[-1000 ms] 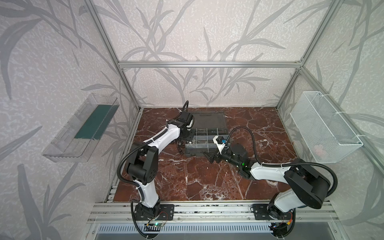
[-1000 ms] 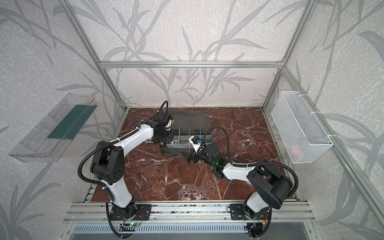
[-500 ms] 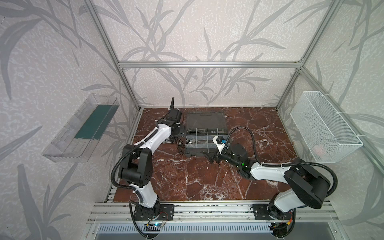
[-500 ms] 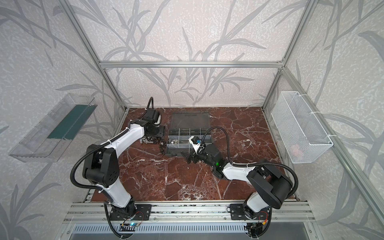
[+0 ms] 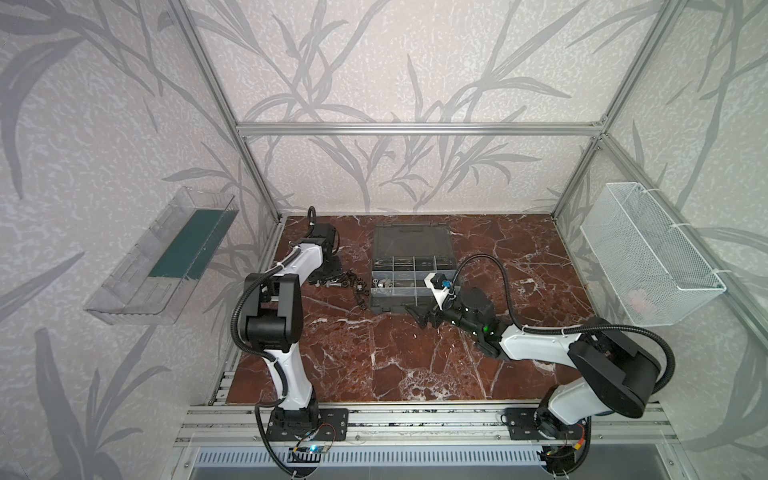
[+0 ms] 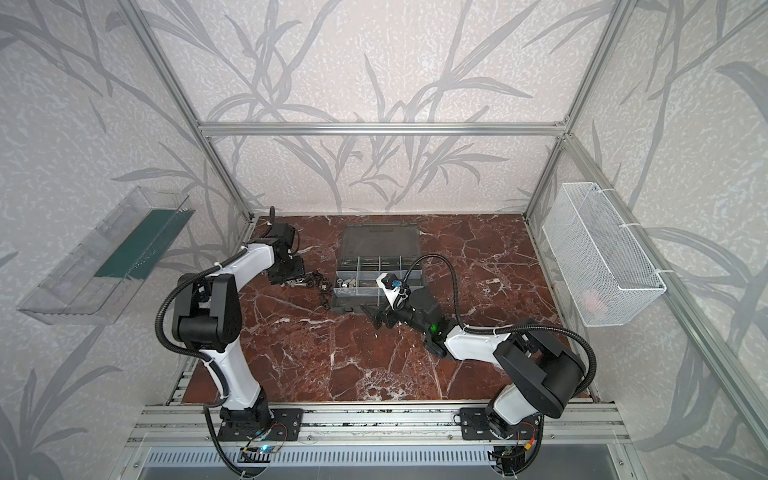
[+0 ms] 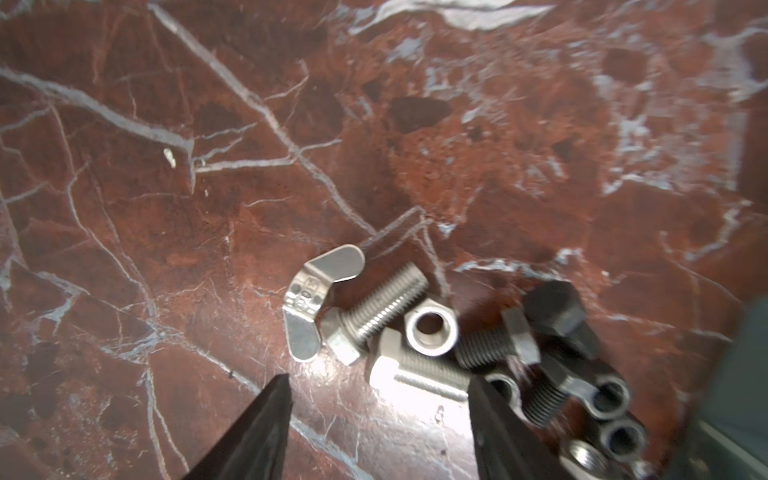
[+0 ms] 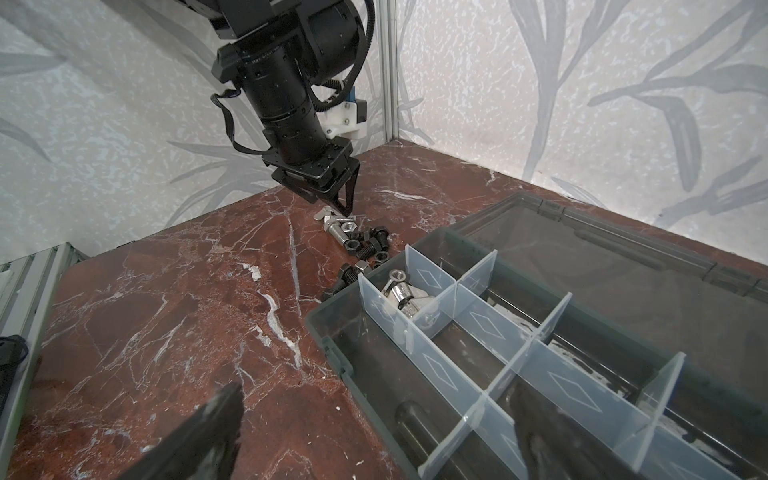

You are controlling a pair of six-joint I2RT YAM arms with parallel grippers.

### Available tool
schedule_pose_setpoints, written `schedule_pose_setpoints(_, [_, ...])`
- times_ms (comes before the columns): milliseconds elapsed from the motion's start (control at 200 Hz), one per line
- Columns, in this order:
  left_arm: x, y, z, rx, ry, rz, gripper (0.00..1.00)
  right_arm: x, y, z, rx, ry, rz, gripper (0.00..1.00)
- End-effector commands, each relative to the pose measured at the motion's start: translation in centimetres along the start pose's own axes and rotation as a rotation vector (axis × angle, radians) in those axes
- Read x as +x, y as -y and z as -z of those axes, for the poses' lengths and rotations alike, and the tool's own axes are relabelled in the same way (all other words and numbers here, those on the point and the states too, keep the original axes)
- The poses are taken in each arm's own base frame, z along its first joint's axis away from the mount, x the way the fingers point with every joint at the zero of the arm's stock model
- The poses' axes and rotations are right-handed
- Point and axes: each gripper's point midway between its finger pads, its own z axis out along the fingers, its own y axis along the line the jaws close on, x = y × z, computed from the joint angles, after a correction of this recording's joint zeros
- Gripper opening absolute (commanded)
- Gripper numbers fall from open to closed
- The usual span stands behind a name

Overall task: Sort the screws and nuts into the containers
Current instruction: 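Move the open left gripper back over the fastener pile and lower it, then close the left gripper on a silver wing nut at the pile's edge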

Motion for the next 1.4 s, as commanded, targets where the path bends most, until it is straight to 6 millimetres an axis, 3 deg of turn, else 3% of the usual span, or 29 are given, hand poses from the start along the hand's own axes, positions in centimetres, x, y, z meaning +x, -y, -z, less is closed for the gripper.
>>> schedule_pose_setpoints(0, [-0.6, -1.6, -0.1, -0.055, 0.005, 0.038, 0.64, -1.8, -0.5, -0.3, -0.011, 0.042, 0.015, 0.99])
schedule_pose_setpoints(165, [-0.6, -3.4, -1.6, -0.046, -0.023, 0.107, 0.63, -1.7, -0.5, -0.4, -0.013, 0.04, 0.014, 0.99])
schedule_pose_setpoints(695, [-0.4, -4.8, -3.9, 0.086, -0.092, 0.259, 0.53, -1.5, -0.5, -0.6, -0.014, 0.032, 0.01, 0.99])
schedule_pose_setpoints(1045, [0.2, -4.6, -5.1, 0.079, -0.135, 0.234, 0.43, -1.4, -0.5, -0.6, -0.014, 0.031, 0.008, 0.99])
schedule_pose_setpoints(1395, [0.1, -4.3, -4.7, 0.067, -0.127, 0.202, 0.34, -1.6, -0.5, -0.5, -0.016, 0.036, 0.007, 0.99])
